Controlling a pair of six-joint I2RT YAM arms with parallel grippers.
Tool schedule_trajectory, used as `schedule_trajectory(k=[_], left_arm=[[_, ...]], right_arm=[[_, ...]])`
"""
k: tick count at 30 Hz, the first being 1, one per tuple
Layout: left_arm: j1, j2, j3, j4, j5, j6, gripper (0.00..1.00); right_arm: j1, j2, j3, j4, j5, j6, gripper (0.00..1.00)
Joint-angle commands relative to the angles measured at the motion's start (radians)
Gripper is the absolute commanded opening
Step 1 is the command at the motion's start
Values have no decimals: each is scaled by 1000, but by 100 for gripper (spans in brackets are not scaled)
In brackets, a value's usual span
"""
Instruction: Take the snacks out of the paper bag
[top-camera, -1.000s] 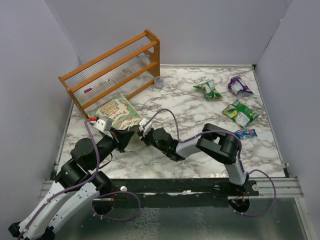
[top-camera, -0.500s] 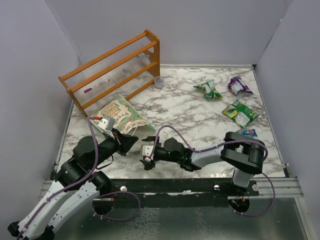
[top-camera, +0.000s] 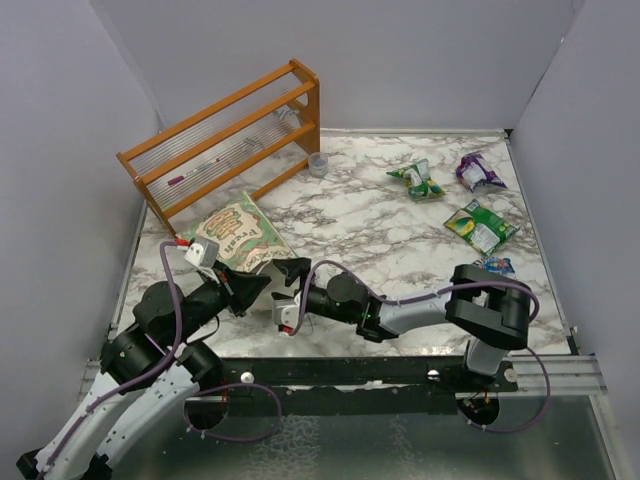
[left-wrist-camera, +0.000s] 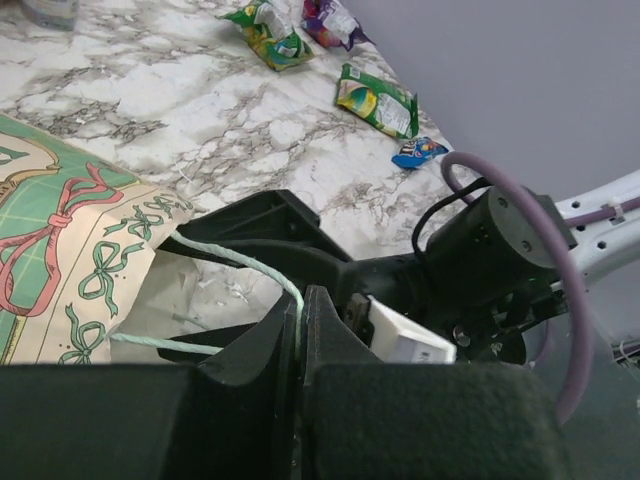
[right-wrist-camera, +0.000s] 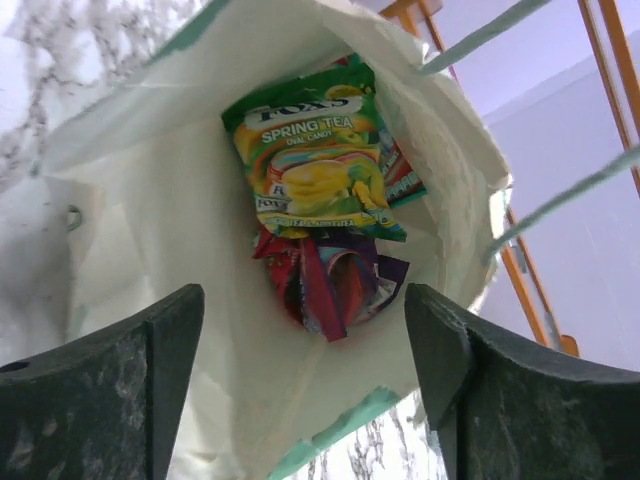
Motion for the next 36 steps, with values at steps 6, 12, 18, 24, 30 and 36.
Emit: schedule_trajectory(k=[6,12,18,24,30,36], left_arm=[[-2,-60,11,18,-11,0,0],[-2,-77,9,21,5,1,0],[-2,-82,10,20,5,4,0],[-2,-96,11,16,0,3,0],[-2,-98,10,11,-13,-2,0],[-2,-83,11,7,-23,-6,0]], right_arm=[[2,253,168,82,180,-370,72],[-26,433,356,134,349,-468,78],[-75,545,447,122,375,-520,79],[-115,572,483,42,345,-431,69],[-115,545,472,0,341,-347,35],[-104,462,401,-20,329,-254,7]])
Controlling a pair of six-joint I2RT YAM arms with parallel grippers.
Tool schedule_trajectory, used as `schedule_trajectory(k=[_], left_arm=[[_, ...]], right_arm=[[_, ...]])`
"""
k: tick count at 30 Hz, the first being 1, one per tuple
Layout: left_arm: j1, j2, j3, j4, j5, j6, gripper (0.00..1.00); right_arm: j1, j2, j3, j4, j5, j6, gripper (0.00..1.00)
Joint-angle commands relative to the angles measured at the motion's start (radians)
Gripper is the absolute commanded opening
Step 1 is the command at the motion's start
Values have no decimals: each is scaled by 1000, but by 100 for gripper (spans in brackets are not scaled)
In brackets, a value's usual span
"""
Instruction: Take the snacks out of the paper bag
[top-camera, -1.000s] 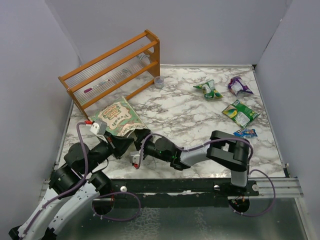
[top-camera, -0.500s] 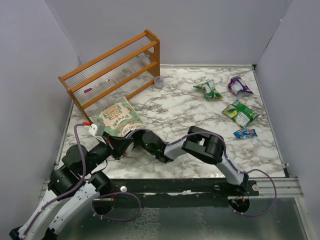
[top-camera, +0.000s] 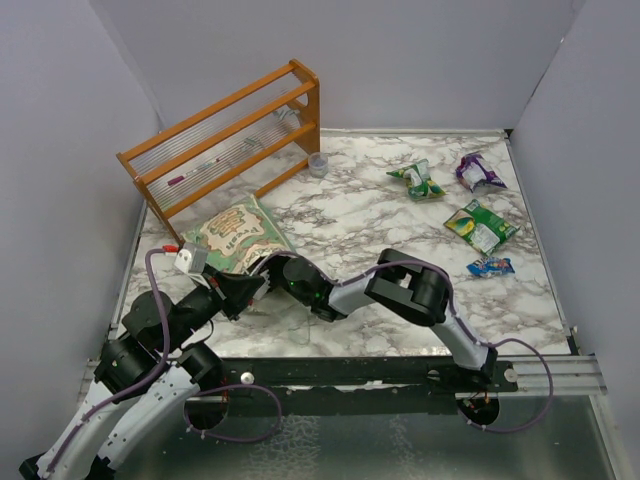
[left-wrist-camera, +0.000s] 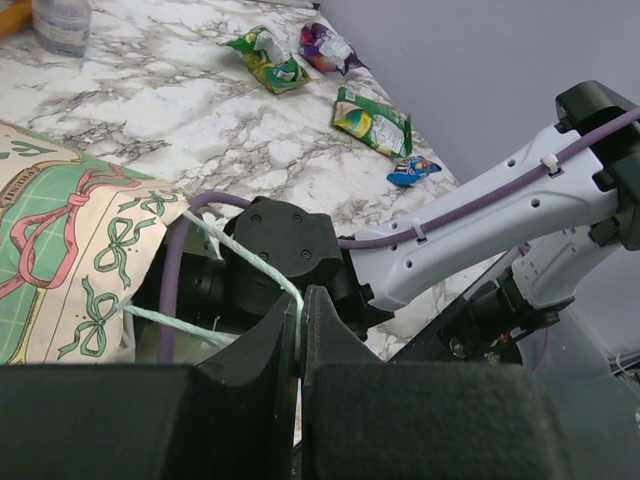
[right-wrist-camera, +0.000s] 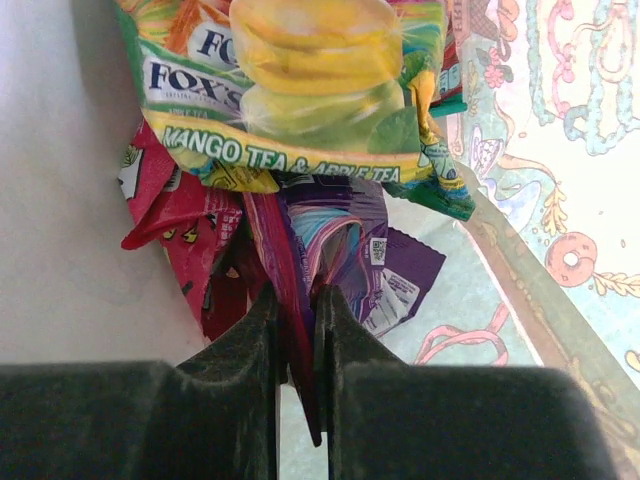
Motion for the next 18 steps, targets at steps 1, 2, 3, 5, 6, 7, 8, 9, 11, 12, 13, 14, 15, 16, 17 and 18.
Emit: schedule_trajectory(k=[1,2,3,5,6,7,8,9,11,12,13,14,15,16,17,18], left_arm=[[-2,2,10,21,-5,-6,0],[-2,4,11,21,-6,-7,0],[-2,8,11,20,-8,-7,0],[-2,14,11,19,-12,-8,0],[-2,17,11,19,-14,-9,0],[-2,20,11,17,-15,-11,0],[-2,24,11,18,-16,-10,0],[-2,27,12,16,-18,-11,0],[-2,33,11,16,-18,-11,0],[-1,36,11,16,-20,-11,0],[-1,40,11,16,-19,-11,0],[0,44,11,15,-19,-11,0],[-1,47,11,16,-20,-11,0],[0,51,11,15,-19,-12,0],[-1,56,11,14,-19,-13,0],[-1,60,11,14,-20,-12,0]], right_arm=[[4,-105,-81,-41,-15,125,5],[10,-134,-102,-55,-31,148,4],[18,-160,-128,-71,-39,171,2],[38,-215,-170,-101,-54,219,1],[48,-241,-195,-112,-64,247,1],[55,-268,-218,-118,-77,275,1],[75,-295,-243,-129,-90,305,1],[91,-327,-267,-141,-103,334,1],[112,-367,-299,-153,-103,402,1],[125,-385,-311,-161,-102,431,1],[134,-403,-324,-174,-103,464,1],[142,-420,-335,-182,-108,495,1],[149,-439,-352,-181,-114,526,1],[154,-455,-368,-170,-124,559,1],[157,-471,-387,-155,-135,587,1],[158,-485,-403,-140,-145,611,1]])
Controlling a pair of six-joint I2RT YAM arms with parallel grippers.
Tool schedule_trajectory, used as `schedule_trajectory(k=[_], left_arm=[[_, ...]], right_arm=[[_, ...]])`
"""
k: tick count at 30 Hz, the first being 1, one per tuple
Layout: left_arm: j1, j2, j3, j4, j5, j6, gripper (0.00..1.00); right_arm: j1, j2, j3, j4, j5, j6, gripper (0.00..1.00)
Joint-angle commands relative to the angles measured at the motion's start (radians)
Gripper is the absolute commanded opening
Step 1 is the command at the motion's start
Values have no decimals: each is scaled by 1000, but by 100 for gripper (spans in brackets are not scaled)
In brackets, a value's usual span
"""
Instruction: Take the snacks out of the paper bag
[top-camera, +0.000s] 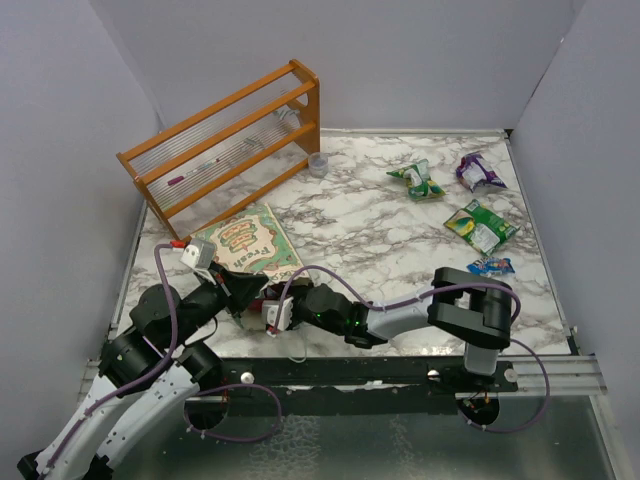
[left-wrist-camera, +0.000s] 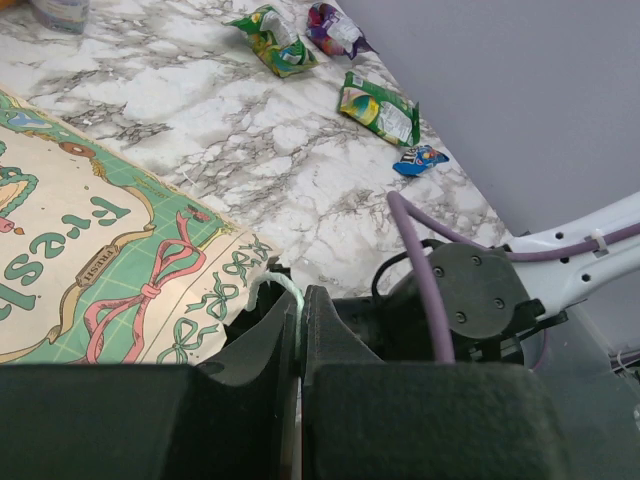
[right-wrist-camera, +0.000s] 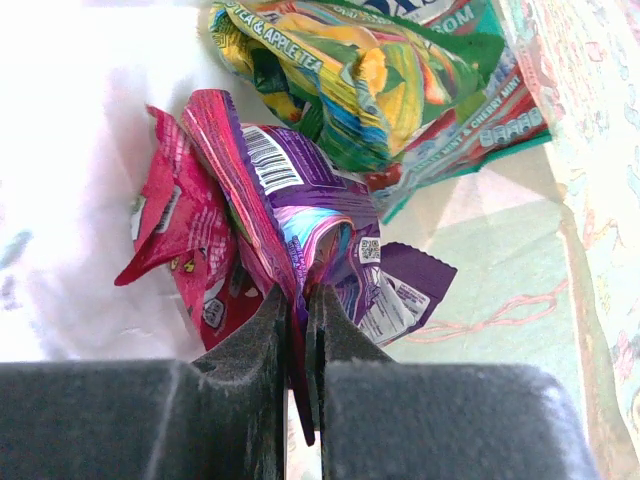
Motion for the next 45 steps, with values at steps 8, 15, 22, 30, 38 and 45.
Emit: schedule_trajectory(k=[8,15,22,30,38,45], left_arm=[[-1,29,11,16,-10,-12,0],[0,-1,23,85,52,-64,0],[-1,42,108,57,-40,-18,0],[-1,51,68,43,-59,-12,0],[-1,-59,6,32,-124,-15,0],[-1,-69,19,5,-151,-3,0]], right_arm=[[18,-58,-41,224,62,229,1],[19,19,51,364,190,181,1],[34,-165,-57,275,-83,242,1],[34,-367,-177,109,-181,315,1],[33,-679,-297,-248,-603,291,1],[34,-998,-293,-491,-630,368,1]])
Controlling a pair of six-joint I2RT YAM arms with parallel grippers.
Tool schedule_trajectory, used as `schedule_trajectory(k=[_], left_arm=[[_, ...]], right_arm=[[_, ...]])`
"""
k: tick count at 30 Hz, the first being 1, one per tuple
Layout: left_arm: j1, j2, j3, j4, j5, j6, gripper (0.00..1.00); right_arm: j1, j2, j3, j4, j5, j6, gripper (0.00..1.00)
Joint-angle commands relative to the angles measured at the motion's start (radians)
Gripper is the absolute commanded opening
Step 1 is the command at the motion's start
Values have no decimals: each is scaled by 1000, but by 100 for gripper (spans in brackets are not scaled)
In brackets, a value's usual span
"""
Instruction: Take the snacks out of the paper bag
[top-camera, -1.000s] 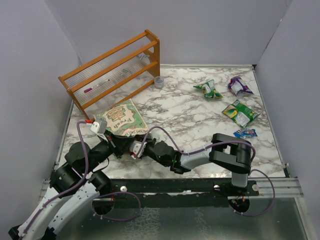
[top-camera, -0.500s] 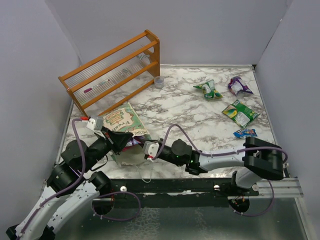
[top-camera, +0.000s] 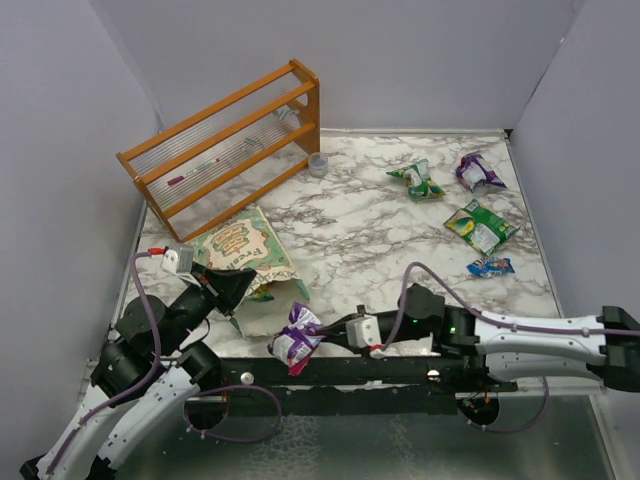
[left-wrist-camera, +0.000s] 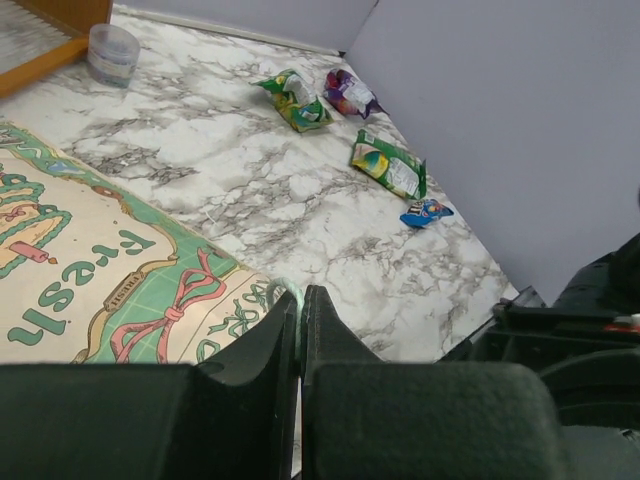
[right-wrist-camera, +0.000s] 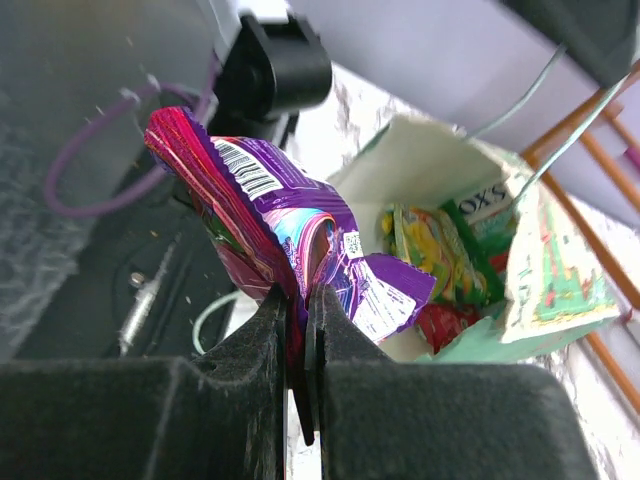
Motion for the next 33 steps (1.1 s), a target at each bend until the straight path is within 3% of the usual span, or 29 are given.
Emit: schedule_trajectory(k=[1,6,11,17,20,21,23,25,27,29,33], left_arm=[[-2,6,12,-5,-41,12,0],[-1,53,21,-21,-58,7,0],[-1,56,19,-23,-49,8,0],[-2,44,18,-23,-56,5,0],[-1,38,17,-23,-57,4,0],[0,37,17,-23,-56,4,0],[-1,39,16,-22,-53,4,0],[-1,44,16,-18,-49,6,0],[-1,51,15,-17,-43,7,0],[-1,60,14,-16,-36,9,0],[-1,81,17,-13,-25,13,0]], right_arm=[[5,-216,17,-144,5,69,1],[5,-388,23,-167,403,65,1],[6,-469,-28,-77,750,-1,1],[6,-402,-115,191,1116,-73,1],[-19,-288,-157,448,1255,-155,1],[-52,-238,-151,461,1277,-142,1],[-185,-140,-96,315,1265,64,1],[-350,-47,-23,91,1124,313,1],[-500,40,15,41,984,450,1],[-553,124,19,110,961,428,1],[-635,336,68,235,1127,309,1]])
